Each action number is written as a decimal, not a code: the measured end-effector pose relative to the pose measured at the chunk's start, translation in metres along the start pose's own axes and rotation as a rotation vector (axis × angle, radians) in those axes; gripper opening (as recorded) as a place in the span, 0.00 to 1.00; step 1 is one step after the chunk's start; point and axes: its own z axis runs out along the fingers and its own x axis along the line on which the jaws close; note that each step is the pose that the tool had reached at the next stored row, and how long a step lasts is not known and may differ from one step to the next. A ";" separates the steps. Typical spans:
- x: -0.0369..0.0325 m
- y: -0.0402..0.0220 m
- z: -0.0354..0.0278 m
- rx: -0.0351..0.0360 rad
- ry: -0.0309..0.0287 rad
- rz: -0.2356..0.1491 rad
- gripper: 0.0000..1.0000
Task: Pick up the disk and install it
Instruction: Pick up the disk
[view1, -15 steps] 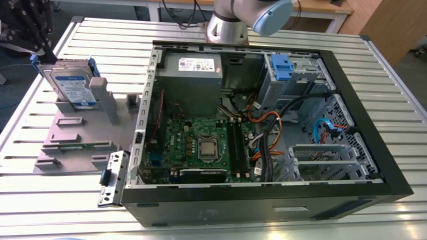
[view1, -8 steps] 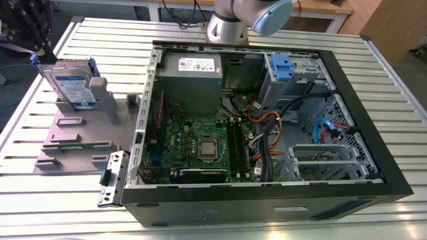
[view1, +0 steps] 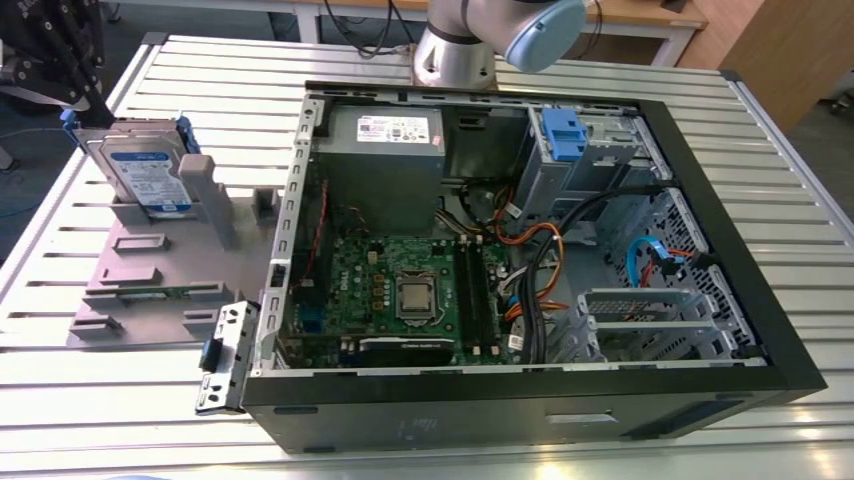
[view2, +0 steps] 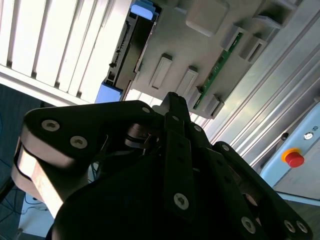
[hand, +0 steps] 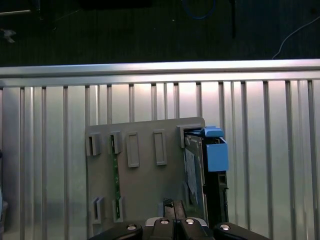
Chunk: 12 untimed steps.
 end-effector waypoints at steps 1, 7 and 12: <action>0.0000 0.0000 0.0000 0.0000 0.0000 -0.001 0.11; 0.0000 0.0000 0.0000 0.0000 0.0000 -0.004 0.11; 0.0000 0.0000 0.0000 0.0000 0.0000 -0.006 0.11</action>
